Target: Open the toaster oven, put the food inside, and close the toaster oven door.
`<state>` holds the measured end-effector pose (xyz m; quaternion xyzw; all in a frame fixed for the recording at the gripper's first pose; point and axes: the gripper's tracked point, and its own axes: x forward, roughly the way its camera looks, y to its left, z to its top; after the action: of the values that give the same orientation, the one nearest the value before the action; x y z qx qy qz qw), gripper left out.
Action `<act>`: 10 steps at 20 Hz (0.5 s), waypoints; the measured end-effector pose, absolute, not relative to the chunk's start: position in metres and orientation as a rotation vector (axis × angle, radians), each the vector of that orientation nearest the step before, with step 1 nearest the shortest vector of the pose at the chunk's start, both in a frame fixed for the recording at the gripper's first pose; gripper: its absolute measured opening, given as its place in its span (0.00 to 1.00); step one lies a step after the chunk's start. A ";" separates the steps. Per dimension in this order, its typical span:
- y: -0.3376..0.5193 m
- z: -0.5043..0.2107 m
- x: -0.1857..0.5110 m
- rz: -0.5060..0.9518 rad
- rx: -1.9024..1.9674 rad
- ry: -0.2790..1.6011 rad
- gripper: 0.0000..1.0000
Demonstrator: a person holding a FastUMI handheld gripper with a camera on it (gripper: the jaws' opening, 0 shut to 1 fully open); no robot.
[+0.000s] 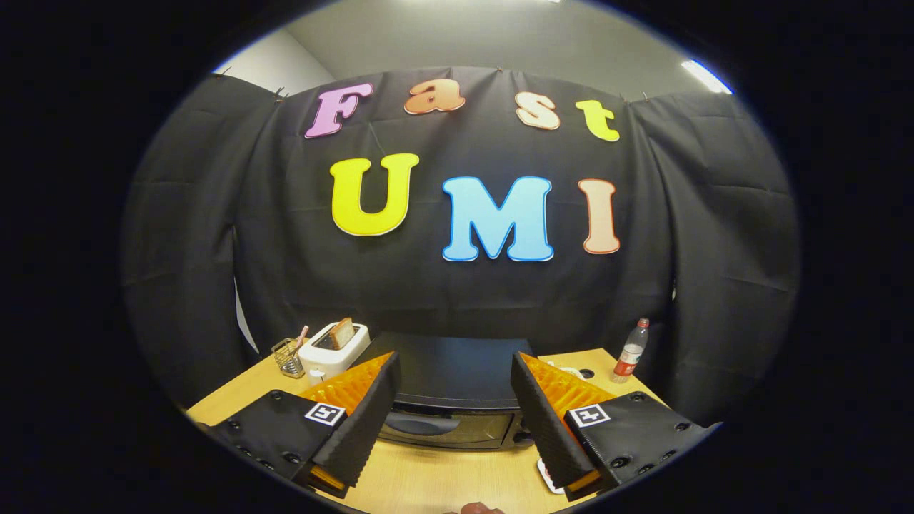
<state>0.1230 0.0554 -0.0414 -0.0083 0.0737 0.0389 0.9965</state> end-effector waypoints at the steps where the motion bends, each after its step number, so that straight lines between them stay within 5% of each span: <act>1: 0.057 -0.048 0.130 0.080 -0.017 0.161 0.98; 10: 0.075 -0.136 0.174 0.092 -0.024 0.378 0.98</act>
<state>0.1740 0.0752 -0.1356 -0.0119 0.1877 0.0458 0.9811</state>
